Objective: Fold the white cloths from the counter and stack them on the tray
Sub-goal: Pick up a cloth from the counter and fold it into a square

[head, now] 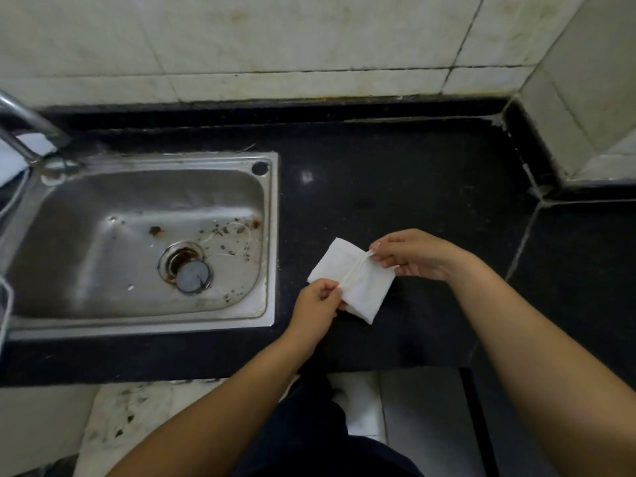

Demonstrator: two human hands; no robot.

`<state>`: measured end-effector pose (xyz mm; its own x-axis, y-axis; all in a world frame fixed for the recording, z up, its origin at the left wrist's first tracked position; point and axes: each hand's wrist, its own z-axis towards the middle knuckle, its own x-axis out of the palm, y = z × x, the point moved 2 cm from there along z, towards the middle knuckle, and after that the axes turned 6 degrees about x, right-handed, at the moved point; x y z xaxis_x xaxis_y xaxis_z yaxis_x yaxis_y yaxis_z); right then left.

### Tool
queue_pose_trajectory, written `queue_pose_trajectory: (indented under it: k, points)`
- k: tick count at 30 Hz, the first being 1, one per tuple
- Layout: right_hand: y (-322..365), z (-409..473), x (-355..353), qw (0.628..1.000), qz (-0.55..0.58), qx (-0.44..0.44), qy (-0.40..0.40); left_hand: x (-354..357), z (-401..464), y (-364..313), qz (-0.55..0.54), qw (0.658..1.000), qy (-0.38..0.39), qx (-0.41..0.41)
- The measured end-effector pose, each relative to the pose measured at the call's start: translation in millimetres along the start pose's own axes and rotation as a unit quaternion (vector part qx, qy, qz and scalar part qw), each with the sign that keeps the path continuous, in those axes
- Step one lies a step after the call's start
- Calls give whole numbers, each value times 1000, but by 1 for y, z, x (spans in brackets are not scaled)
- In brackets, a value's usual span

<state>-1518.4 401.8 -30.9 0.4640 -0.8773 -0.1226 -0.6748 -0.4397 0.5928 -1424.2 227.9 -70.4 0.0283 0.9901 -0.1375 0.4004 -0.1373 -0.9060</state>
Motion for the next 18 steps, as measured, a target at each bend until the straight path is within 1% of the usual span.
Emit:
queue_pose_trajectory:
  k: [1,2,4,6,8,10,12,15,17,18]
  points:
    - [6,7,4,1000,-18,3,4,-6,6,1,11,1000,-23,-9]
    - [11,14,8,999,-46,3,-10,-11,11,1,34,998,-43,-14]
    - [20,27,18,989,-122,-8,-78,-19,22,1,105,992,-66,-19]
    - [26,40,30,976,-172,-21,-130,-24,29,1,176,982,-70,-17]
    - [25,52,41,970,-192,-23,-145,-28,33,1,257,964,-69,-8]
    - [21,59,48,962,-218,-22,-162,-32,36,3,343,937,-66,15]
    - [19,58,48,958,-208,-39,-192,-34,38,4,380,921,-68,44]
    - [16,41,29,956,-126,-76,-253,-31,47,-5,385,915,-75,92]
    - [6,25,13,949,-106,-60,-291,-21,58,-15,407,906,-48,108]
    - [-3,17,6,948,-106,-38,-297,-15,64,-18,438,892,-29,106]
